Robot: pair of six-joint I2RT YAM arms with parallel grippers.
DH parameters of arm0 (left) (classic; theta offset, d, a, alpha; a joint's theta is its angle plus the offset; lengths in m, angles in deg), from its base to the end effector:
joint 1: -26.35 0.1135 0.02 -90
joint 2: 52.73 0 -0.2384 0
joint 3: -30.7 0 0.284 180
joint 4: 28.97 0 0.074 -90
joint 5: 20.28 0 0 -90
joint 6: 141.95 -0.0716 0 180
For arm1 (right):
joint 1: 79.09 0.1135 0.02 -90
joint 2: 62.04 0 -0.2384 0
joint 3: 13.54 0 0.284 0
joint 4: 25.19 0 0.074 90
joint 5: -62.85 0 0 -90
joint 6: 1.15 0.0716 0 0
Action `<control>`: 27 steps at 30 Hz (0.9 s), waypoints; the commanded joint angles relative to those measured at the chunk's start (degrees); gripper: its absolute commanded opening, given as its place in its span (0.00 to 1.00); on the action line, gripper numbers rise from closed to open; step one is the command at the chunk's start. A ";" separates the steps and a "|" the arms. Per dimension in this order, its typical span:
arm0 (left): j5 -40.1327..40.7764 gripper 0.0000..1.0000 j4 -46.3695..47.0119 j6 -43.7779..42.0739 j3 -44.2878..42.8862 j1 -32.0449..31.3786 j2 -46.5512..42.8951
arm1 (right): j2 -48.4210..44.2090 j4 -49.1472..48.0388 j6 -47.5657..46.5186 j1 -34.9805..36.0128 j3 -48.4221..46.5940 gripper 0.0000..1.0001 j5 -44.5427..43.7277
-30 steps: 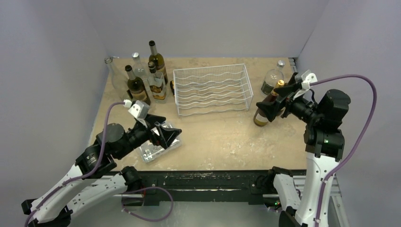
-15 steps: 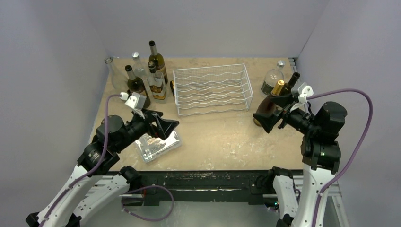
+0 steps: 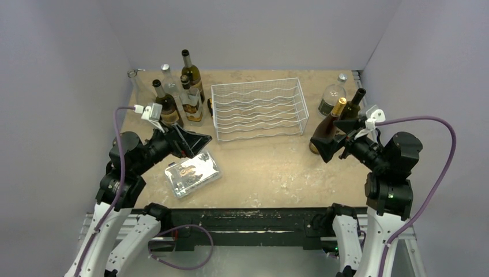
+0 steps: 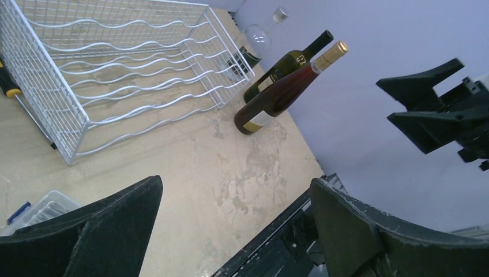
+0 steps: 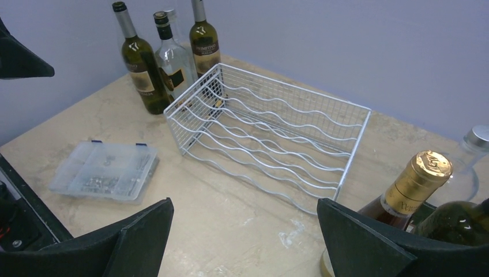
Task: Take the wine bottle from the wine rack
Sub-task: Reset both arms
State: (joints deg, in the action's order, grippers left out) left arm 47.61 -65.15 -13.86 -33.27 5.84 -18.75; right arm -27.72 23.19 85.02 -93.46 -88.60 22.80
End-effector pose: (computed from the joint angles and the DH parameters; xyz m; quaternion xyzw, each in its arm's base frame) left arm 0.1852 -0.0980 0.3736 0.0149 0.7414 -0.4452 0.5018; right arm 0.1660 0.0141 0.4173 -0.2142 0.7049 0.2194 0.6396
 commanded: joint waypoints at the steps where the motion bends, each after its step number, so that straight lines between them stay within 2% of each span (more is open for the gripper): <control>1: -8.09 1.00 5.50 9.21 1.18 4.96 0.26 | -0.31 -1.29 -0.64 -0.21 0.51 0.99 -1.15; 6: -7.50 1.00 2.50 11.82 0.98 5.92 -0.13 | -0.23 -0.71 -3.96 -0.22 1.25 0.99 -0.15; 11: -3.13 1.00 -7.06 10.60 -2.23 5.92 -0.50 | 0.01 -0.92 -5.19 -0.20 1.75 0.99 0.24; 18: 12.32 1.00 -24.05 7.88 -7.93 5.92 -1.74 | 0.30 -1.14 -6.62 -0.21 2.58 0.99 1.91; 27: 32.61 1.00 -36.30 2.43 -11.71 5.92 -1.91 | 0.75 -1.21 -6.30 -0.29 2.46 0.99 -0.32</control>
State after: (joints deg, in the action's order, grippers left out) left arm 67.87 -94.46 -7.00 -42.21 11.35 -20.70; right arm -27.32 23.17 79.36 -93.46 -86.18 23.28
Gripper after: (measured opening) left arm 0.998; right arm 0.987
